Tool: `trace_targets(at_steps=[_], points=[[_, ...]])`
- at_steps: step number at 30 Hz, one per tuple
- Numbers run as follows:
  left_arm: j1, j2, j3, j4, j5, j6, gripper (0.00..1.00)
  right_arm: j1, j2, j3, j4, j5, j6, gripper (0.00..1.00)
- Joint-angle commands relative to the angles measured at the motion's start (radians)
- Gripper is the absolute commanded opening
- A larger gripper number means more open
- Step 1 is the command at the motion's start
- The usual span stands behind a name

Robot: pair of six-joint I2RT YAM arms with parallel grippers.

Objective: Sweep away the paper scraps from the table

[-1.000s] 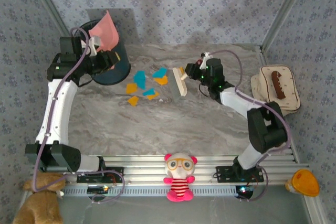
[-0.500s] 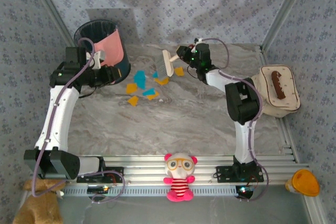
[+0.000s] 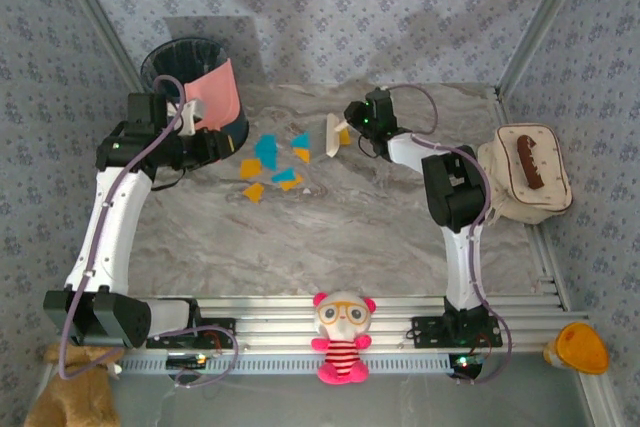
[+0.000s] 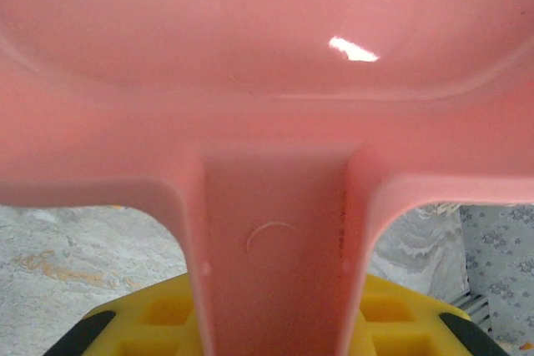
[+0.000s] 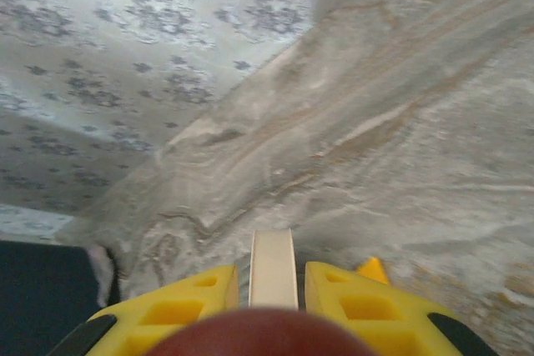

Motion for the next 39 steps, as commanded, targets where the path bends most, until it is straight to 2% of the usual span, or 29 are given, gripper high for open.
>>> trace_targets(at_steps=[1,11,27,36,39], points=[[-0.013,0.000,0.016,-0.005,0.014,0.030,0.00,-0.002,-0.092,-0.072,-0.080,0.127,-0.059,0.00],[-0.059,0.023,0.036,-0.022,0.012,0.053,0.00,-0.013,-0.273,-0.293,-0.088,0.201,-0.094,0.00],[-0.178,0.072,0.055,-0.058,-0.054,0.096,0.00,0.006,-0.593,-0.677,-0.137,0.288,-0.120,0.00],[-0.211,0.093,0.056,-0.071,-0.080,0.109,0.00,0.042,-0.803,-0.773,-0.272,0.384,-0.218,0.00],[-0.216,0.097,0.057,-0.068,-0.088,0.109,0.00,0.053,-0.864,-0.776,-0.289,0.379,-0.293,0.00]])
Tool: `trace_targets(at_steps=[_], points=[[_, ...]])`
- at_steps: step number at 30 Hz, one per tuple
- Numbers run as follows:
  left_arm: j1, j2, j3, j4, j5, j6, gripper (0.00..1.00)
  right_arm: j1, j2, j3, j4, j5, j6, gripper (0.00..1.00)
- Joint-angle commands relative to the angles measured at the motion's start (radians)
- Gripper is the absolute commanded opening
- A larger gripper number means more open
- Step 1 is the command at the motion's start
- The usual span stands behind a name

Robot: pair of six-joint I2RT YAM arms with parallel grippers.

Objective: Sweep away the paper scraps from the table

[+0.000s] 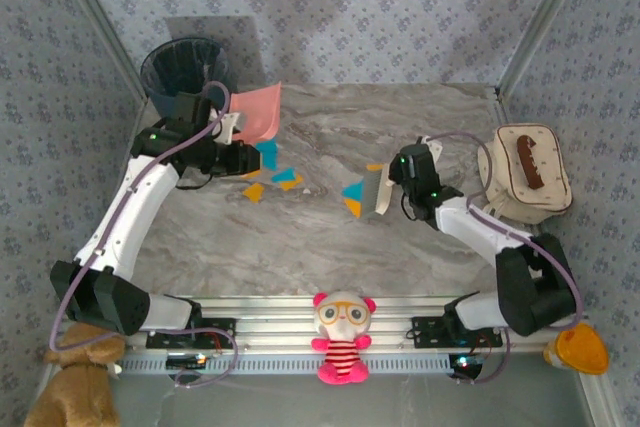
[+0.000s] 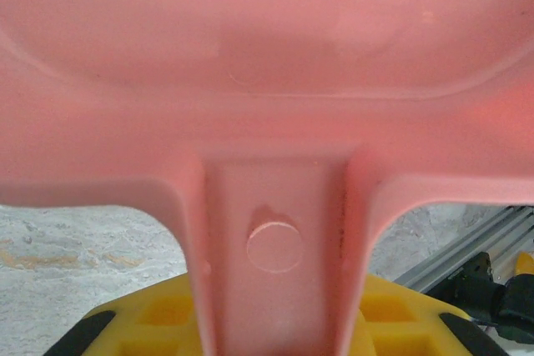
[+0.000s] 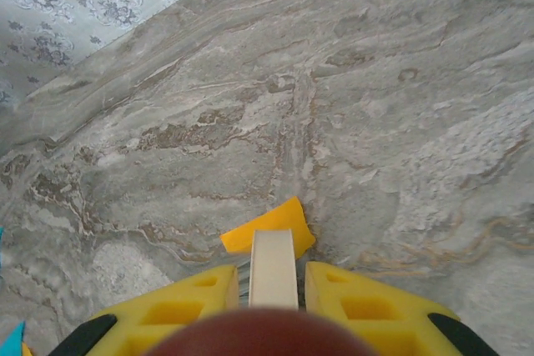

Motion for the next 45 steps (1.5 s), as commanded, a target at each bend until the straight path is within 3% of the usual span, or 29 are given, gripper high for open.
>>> trace_targets(at_steps=[1,13,27,36,45], points=[[-0.010,0.008,0.042,-0.016,-0.015,0.024,0.00,0.011,-0.059,-0.014,-0.101,0.041,-0.123,0.00],[-0.041,0.025,0.040,-0.046,-0.045,0.050,0.00,-0.022,-0.137,0.052,0.051,-0.320,-0.206,0.00],[-0.173,0.068,0.018,-0.143,-0.209,0.186,0.00,-0.175,0.006,0.236,-0.013,-0.321,-0.467,0.00],[-0.272,0.130,0.020,-0.225,-0.316,0.278,0.00,-0.173,0.133,0.353,-0.066,-0.181,-0.738,0.00],[-0.343,0.207,0.020,-0.273,-0.381,0.336,0.00,-0.158,0.235,0.351,-0.003,-0.148,-0.884,0.00]])
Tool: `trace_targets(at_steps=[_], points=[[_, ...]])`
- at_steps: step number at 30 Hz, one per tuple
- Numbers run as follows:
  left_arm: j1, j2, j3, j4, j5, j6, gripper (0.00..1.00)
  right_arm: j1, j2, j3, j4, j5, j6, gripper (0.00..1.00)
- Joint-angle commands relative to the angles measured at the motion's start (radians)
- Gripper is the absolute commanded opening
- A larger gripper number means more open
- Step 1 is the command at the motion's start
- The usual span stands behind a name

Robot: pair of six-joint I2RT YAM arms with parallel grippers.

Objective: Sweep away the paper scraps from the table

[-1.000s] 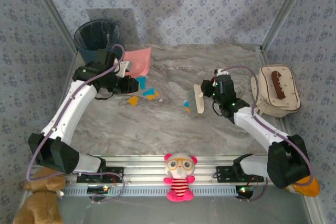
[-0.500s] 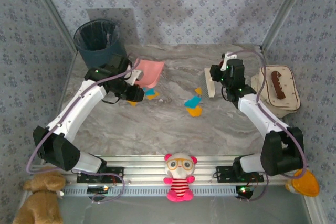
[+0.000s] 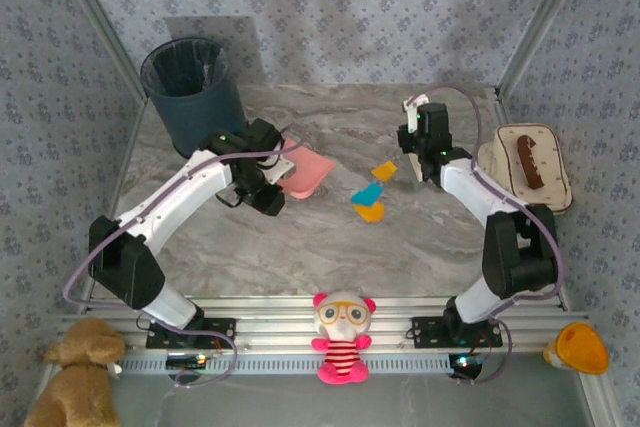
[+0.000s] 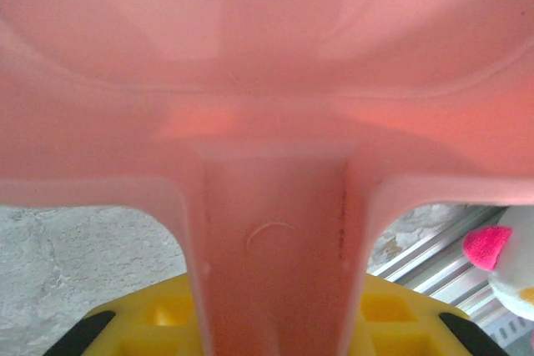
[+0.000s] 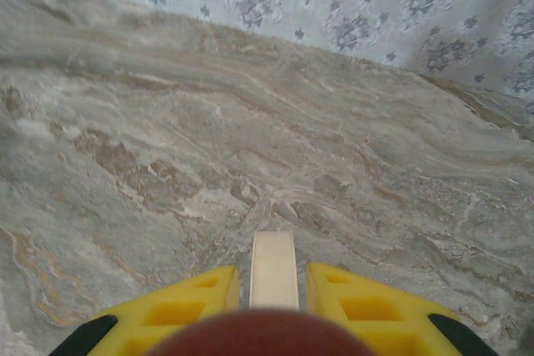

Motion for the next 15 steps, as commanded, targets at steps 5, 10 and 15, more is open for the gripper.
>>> trace_targets(at_steps=[5,10,15], points=[[-0.058,0.042,0.010,-0.063,-0.052,0.086,0.00,0.015,0.010,-0.018,0.066,-0.048,-0.096,0.00],[-0.096,0.081,0.013,-0.080,-0.075,0.121,0.00,0.035,-0.024,-0.079,0.085,-0.137,-0.104,0.00],[-0.121,0.124,0.012,-0.094,-0.086,0.149,0.00,0.058,-0.073,-0.141,0.094,-0.200,-0.098,0.00]])
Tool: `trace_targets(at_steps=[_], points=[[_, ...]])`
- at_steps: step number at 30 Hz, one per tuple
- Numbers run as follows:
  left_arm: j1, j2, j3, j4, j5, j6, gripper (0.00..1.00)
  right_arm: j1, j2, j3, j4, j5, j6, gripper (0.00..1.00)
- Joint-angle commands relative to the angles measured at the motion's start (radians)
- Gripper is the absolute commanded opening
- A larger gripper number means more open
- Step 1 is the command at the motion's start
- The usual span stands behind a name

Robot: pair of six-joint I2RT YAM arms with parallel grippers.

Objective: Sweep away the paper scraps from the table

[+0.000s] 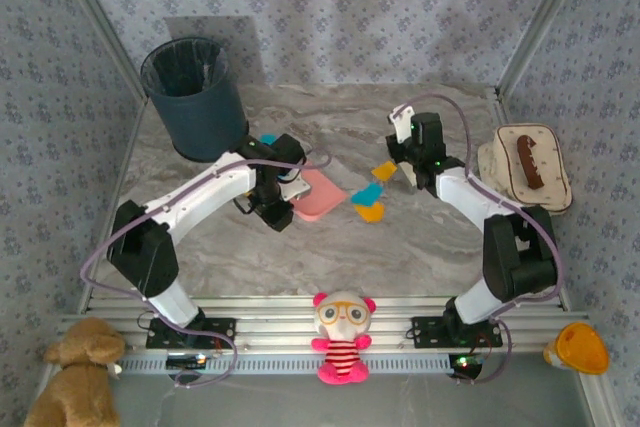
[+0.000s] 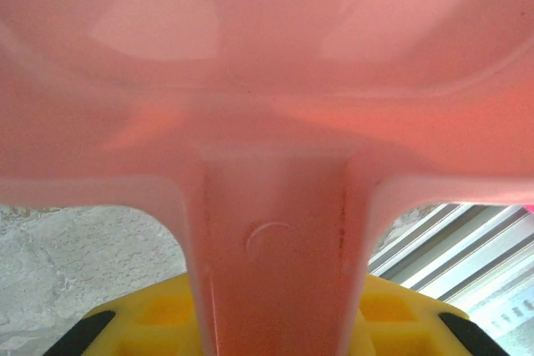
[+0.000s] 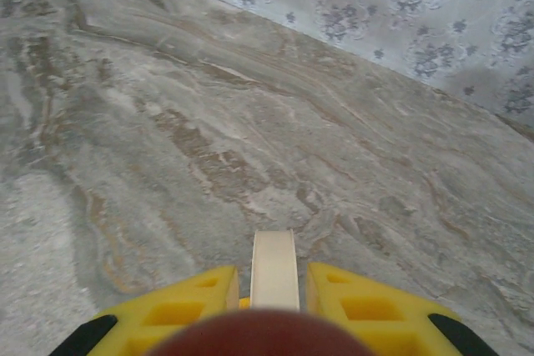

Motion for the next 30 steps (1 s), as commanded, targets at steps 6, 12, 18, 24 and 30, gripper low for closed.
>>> trace_targets(at_steps=[6,12,18,24,30], points=[[-0.043,0.021,-0.028,-0.031,-0.048,0.124,0.00,0.051,-0.102,-0.093,-0.017,-0.092,0.006,0.00],[-0.046,0.025,-0.053,-0.010,-0.074,0.190,0.00,0.080,-0.151,-0.126,-0.025,-0.066,0.022,0.00],[-0.046,0.072,-0.048,-0.011,-0.100,0.213,0.00,0.109,-0.195,-0.152,-0.016,0.035,0.061,0.00],[-0.048,0.128,-0.031,-0.013,-0.113,0.222,0.00,0.159,-0.239,-0.179,-0.008,0.296,0.156,0.00],[-0.052,0.189,0.010,-0.018,-0.132,0.231,0.00,0.189,-0.259,-0.203,-0.045,0.388,0.229,0.00]])
